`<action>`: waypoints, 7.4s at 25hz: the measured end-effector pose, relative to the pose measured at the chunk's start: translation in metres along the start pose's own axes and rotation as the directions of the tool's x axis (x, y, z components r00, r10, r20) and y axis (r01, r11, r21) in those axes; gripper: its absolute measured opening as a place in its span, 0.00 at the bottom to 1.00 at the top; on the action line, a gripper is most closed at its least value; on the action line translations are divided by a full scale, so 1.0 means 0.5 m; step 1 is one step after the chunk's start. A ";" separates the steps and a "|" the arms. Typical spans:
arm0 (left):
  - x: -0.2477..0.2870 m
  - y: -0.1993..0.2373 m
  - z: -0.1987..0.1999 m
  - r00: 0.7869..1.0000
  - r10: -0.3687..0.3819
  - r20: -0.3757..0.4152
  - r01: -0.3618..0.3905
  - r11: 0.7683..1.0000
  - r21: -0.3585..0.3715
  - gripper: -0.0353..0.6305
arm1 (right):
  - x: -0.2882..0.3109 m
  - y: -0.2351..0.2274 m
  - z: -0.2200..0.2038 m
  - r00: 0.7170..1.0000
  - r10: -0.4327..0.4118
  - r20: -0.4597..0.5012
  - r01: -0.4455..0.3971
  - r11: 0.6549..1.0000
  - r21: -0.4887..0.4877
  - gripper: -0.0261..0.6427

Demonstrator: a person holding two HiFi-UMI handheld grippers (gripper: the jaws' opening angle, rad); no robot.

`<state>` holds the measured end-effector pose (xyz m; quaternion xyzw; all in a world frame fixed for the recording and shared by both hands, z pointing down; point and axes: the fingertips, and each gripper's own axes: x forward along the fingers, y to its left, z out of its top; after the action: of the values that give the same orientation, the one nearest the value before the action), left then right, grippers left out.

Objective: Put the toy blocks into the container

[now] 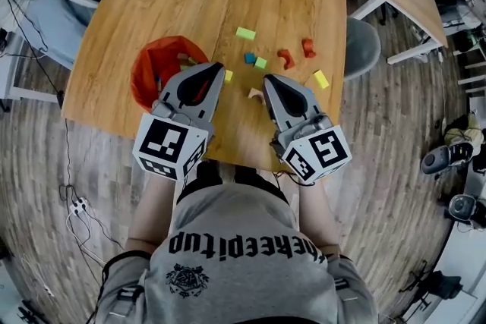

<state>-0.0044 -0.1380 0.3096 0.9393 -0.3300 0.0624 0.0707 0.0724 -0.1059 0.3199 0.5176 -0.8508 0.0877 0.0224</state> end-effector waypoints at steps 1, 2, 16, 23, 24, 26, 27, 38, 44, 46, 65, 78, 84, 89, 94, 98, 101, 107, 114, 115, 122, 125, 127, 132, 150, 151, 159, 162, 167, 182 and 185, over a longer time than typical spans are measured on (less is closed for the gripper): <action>0.008 -0.012 -0.002 1.000 -0.016 -0.004 0.016 1.000 0.003 0.08 | -0.011 -0.010 -0.001 1.000 -0.017 0.002 0.017 1.000 0.002 0.06; 0.016 -0.024 -0.005 0.999 -0.033 -0.008 0.033 0.999 0.006 0.07 | -0.022 -0.021 -0.002 0.999 -0.036 0.004 0.036 0.999 0.004 0.06; 0.108 -0.168 -0.035 0.970 -0.236 -0.059 0.237 0.971 0.016 0.07 | -0.172 -0.133 -0.029 0.966 -0.259 0.000 0.259 0.965 0.039 0.06; 0.137 -0.224 -0.050 0.949 -0.305 -0.080 0.307 0.952 0.006 0.07 | -0.235 -0.172 -0.057 0.935 -0.355 -0.029 0.356 0.933 0.050 0.06; 0.141 -0.229 -0.053 0.946 -0.313 -0.082 0.314 0.949 0.003 0.07 | -0.243 -0.178 -0.064 0.929 -0.369 -0.037 0.370 0.927 0.053 0.06; 0.147 -0.240 -0.059 0.942 -0.325 -0.089 0.326 0.945 0.000 0.08 | -0.257 -0.192 -0.083 0.918 -0.394 -0.053 0.397 0.916 0.063 0.06; 0.150 -0.245 -0.062 0.940 -0.330 -0.093 0.331 0.944 0.000 0.08 | -0.264 -0.199 -0.093 0.913 -0.404 -0.063 0.407 0.911 0.069 0.06; 0.162 -0.278 -0.089 0.927 -0.353 -0.125 0.354 0.935 -0.015 0.08 | -0.281 -0.212 -0.203 0.903 -0.385 -0.192 0.411 0.905 0.115 0.06; 0.164 -0.276 -0.107 0.927 -0.347 -0.143 0.347 0.938 -0.029 0.08 | -0.267 -0.208 -0.262 0.900 -0.346 -0.264 0.390 0.911 0.135 0.11; 0.163 -0.275 -0.113 0.927 -0.344 -0.150 0.343 0.939 -0.036 0.08 | -0.262 -0.205 -0.279 0.899 -0.332 -0.284 0.382 0.914 0.140 0.14; 0.150 -0.259 -0.172 0.923 -0.319 -0.215 0.306 0.948 -0.092 0.08 | -0.210 -0.169 -0.413 0.870 -0.208 -0.447 0.306 0.939 0.158 0.27; 0.142 -0.236 -0.201 0.927 -0.284 -0.244 0.261 0.958 -0.123 0.08 | -0.188 -0.173 -0.472 0.834 -0.184 -0.521 0.296 0.945 0.141 0.31; 0.138 -0.223 -0.210 0.929 -0.273 -0.250 0.245 0.960 -0.139 0.08 | -0.174 -0.173 -0.492 0.822 -0.172 -0.543 0.291 0.946 0.141 0.31; 0.138 -0.210 -0.214 0.931 -0.263 -0.253 0.232 0.962 -0.147 0.08 | -0.169 -0.180 -0.511 0.799 -0.182 -0.573 0.304 0.945 0.124 0.31; 0.138 -0.200 -0.211 0.934 -0.255 -0.250 0.222 0.963 -0.151 0.08 | -0.167 -0.182 -0.516 0.783 -0.186 -0.593 0.301 0.949 0.100 0.25; 0.139 -0.196 -0.209 0.936 -0.250 -0.247 0.217 0.964 -0.151 0.08 | -0.162 -0.179 -0.507 0.791 -0.179 -0.585 0.287 0.953 0.097 0.24; 0.137 -0.192 -0.203 0.940 -0.245 -0.238 0.214 0.966 -0.149 0.08 | -0.156 -0.176 -0.487 0.807 -0.175 -0.564 0.280 0.954 0.104 0.24; 0.127 -0.182 -0.181 0.951 -0.225 -0.210 0.199 0.970 -0.138 0.08 | -0.131 -0.167 -0.412 0.857 -0.163 -0.489 0.249 0.962 0.115 0.24; 0.104 -0.163 -0.154 0.967 -0.191 -0.172 0.170 0.977 -0.126 0.08 | -0.095 -0.137 -0.312 0.915 -0.120 -0.386 0.179 0.977 0.119 0.24; 0.100 -0.160 -0.149 0.969 -0.184 -0.165 0.164 0.979 -0.124 0.08 | -0.091 -0.131 -0.299 0.921 -0.112 -0.372 0.167 0.979 0.118 0.24; 0.063 -0.133 -0.124 0.983 -0.131 -0.125 0.117 0.987 -0.112 0.08 | -0.061 -0.090 -0.225 0.952 -0.062 -0.301 0.095 0.991 0.095 0.24; 0.040 -0.121 -0.118 0.987 -0.111 -0.114 0.098 0.989 -0.107 0.08 | -0.051 -0.068 -0.206 0.958 -0.046 -0.281 0.073 0.994 0.085 0.24; 0.025 -0.112 -0.113 0.990 -0.089 -0.106 0.078 0.991 -0.105 0.08 | -0.044 -0.055 -0.193 0.962 -0.030 -0.270 0.053 0.996 0.077 0.24; -0.013 -0.087 -0.103 0.996 -0.030 -0.087 0.021 0.995 -0.102 0.08 | -0.020 -0.025 -0.163 0.970 0.016 -0.245 -0.002 0.998 0.058 0.24; -0.177 0.032 -0.082 0.979 0.202 -0.030 -0.204 0.973 -0.105 0.08 | 0.098 0.127 -0.086 0.963 0.201 -0.180 -0.205 0.979 -0.003 0.24; -0.185 0.038 -0.081 0.977 0.214 -0.028 -0.215 0.971 -0.106 0.08 | 0.104 0.136 -0.083 0.961 0.212 -0.178 -0.216 0.976 -0.007 0.24; -0.238 0.083 -0.082 0.960 0.280 -0.016 -0.280 0.953 -0.115 0.08 | 0.150 0.195 -0.080 0.945 0.272 -0.182 -0.281 0.960 -0.024 0.24; -0.252 0.094 -0.084 0.955 0.297 -0.012 -0.296 0.948 -0.119 0.08 | 0.160 0.207 -0.080 0.943 0.281 -0.180 -0.290 0.957 -0.027 0.24; -0.261 0.108 -0.086 0.951 0.310 -0.012 -0.309 0.943 -0.122 0.08 | 0.175 0.214 -0.080 0.943 0.285 -0.172 -0.293 0.956 -0.022 0.25; -0.260 0.119 -0.082 0.952 0.306 -0.012 -0.305 0.945 -0.117 0.08 | 0.185 0.203 -0.082 0.953 0.256 -0.160 -0.259 0.966 -0.003 0.21; -0.248 0.113 -0.079 0.957 0.289 -0.013 -0.288 0.951 -0.114 0.08 | 0.174 0.181 -0.075 0.965 0.225 -0.138 -0.226 0.974 0.006 0.07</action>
<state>-0.1385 -0.0989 0.3335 0.8755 -0.4667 0.0512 0.1139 -0.0501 -0.1350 0.3564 0.4099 -0.9010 0.1212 0.0735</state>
